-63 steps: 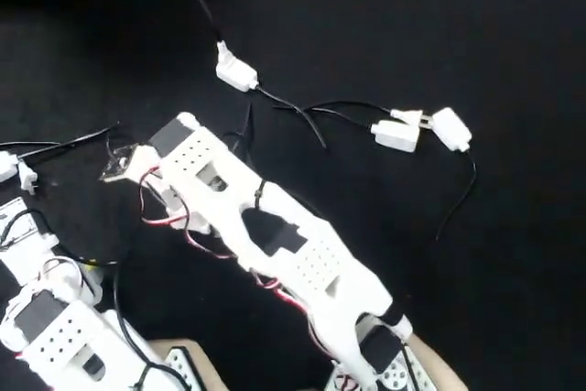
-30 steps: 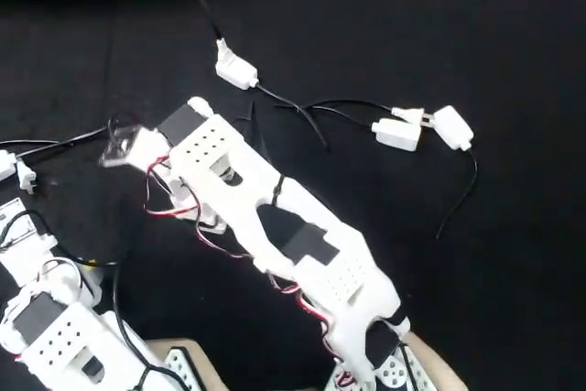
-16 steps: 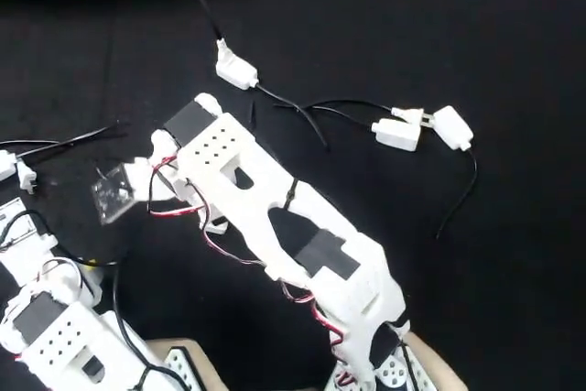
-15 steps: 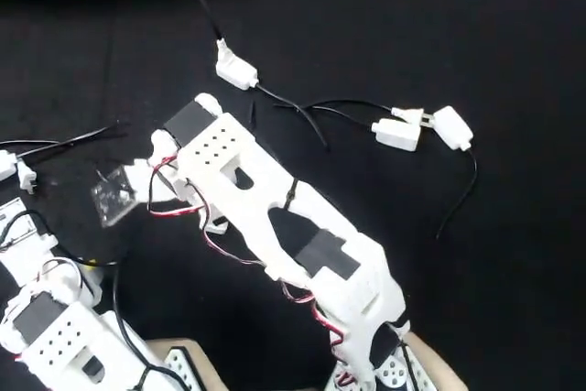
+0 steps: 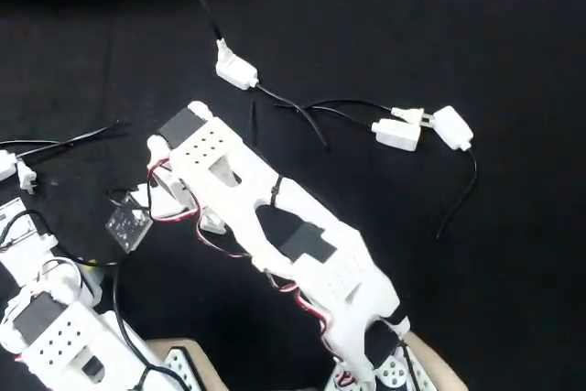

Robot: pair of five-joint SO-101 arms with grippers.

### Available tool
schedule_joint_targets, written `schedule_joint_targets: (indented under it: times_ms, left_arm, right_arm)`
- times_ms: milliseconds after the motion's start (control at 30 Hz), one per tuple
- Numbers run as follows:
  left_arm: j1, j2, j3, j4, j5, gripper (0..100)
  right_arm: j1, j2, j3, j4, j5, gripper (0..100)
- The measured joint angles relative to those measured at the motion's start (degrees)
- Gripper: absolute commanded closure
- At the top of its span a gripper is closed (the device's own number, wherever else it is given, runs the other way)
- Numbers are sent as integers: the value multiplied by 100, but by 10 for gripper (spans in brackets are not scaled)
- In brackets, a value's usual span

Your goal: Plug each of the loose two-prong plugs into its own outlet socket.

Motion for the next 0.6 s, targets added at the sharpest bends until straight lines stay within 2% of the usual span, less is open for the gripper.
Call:
schedule_joint_targets:
  times_ms: [600]
  left_arm:
    - [0, 0, 0, 0, 0, 735]
  right_arm:
    - [44, 1213, -536, -290, 35, 804]
